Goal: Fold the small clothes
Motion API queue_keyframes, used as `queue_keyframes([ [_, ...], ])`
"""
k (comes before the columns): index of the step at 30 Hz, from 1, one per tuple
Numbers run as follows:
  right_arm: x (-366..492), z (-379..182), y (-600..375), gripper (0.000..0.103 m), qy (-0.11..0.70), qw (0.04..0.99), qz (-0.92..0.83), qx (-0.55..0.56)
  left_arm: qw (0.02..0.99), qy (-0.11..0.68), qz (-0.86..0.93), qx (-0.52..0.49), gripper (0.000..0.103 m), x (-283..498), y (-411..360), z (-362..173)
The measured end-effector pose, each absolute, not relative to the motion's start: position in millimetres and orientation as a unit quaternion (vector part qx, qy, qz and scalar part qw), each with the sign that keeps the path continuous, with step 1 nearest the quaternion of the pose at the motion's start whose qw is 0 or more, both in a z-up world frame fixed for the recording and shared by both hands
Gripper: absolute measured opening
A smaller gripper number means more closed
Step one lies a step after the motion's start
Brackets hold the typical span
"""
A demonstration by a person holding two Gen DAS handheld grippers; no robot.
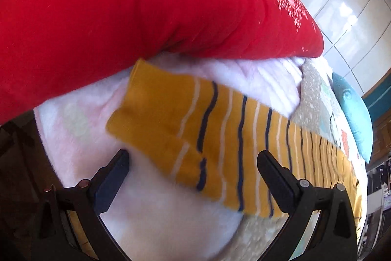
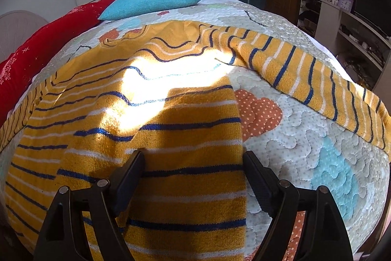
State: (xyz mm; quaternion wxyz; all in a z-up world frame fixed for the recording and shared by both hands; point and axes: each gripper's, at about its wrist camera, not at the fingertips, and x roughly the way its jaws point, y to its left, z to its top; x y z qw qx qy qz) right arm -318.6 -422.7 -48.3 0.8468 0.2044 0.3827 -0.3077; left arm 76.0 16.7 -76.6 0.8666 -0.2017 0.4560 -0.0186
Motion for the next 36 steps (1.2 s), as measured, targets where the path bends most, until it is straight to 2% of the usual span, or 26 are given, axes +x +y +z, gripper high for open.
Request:
queue_keyframes([
  [1,-319,-49,-423,0.086,0.382,0.847,-0.309,0.203,0.868,0.452,-0.017,-0.202,0.044,79,16,-72],
  [2,-319,-49,-422,0.086,0.382,0.847,-0.31,0.2,0.865,0.461,-0.016,-0.197,0.017,86,16,-71],
  [3,-318,-49,-422,0.086,0.383,0.847,-0.312,0.197,0.856,0.477,-0.022,-0.197,0.006,93,16,-69],
  [5,-317,-49,-422,0.086,0.383,0.847,-0.313,0.193,0.861,0.463,-0.023,-0.209,0.005,95,20,-56],
  [12,-322,-48,-424,0.083,0.378,0.854,-0.301,0.192,0.903,0.402,-0.009,-0.151,0.005,106,13,25],
  [18,-337,-41,-425,0.08,0.362,0.858,-0.292,0.217,0.916,0.38,-0.023,-0.124,0.004,129,-34,65],
  [23,-351,-34,-430,0.08,0.346,0.863,-0.289,0.23,0.919,0.36,-0.145,-0.073,0.004,82,-136,91],
  [28,-372,-32,-441,0.08,0.324,0.861,-0.296,0.258,0.879,0.373,-0.293,-0.047,0.004,23,-266,91],
  [32,-396,-36,-449,0.08,0.314,0.854,-0.309,0.277,0.832,0.398,-0.386,-0.014,0.004,-32,-371,73],
  [36,-419,-39,-455,0.08,0.308,0.849,-0.318,0.289,0.781,0.449,-0.434,0.012,0.004,-78,-447,31],
])
